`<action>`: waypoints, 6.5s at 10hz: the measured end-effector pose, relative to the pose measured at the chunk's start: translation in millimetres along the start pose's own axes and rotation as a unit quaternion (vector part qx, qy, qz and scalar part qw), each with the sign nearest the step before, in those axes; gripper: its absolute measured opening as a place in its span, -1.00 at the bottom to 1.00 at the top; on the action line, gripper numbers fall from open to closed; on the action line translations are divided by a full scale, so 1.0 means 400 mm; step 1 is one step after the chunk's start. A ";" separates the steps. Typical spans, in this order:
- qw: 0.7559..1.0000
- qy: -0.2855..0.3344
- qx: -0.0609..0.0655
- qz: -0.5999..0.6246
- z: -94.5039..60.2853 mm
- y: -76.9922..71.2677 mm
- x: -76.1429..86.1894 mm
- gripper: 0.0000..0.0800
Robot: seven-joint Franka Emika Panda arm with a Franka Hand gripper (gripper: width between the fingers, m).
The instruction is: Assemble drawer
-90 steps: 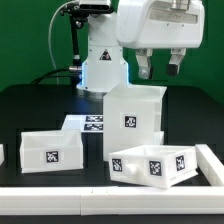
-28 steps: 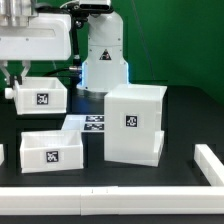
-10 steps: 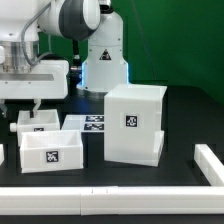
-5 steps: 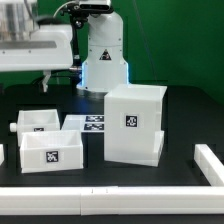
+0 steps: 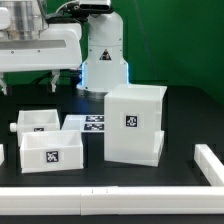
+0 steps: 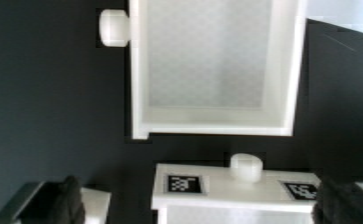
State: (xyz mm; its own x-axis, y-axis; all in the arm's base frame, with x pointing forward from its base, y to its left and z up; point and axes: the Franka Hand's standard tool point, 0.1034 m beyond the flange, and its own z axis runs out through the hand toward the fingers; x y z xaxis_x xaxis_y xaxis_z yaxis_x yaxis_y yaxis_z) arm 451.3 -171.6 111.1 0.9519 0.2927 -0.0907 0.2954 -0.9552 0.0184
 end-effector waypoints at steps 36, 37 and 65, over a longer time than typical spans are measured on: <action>0.910 -0.347 -0.180 -0.141 0.010 -0.503 0.472 0.62; 0.909 -0.349 -0.176 -0.146 0.007 -0.498 0.468 0.62; 0.833 -0.406 -0.089 -0.364 0.056 -0.419 0.402 -0.85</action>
Offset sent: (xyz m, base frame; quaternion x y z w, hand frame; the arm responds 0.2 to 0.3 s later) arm 0.0524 0.0457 0.0262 -0.0547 -0.0726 0.0000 0.9959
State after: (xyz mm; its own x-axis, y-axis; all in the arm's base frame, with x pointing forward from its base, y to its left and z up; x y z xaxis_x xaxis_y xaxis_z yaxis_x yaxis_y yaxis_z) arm 553.2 34.6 71.0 0.1671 0.5963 -0.7852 0.8465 -0.4951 -0.1959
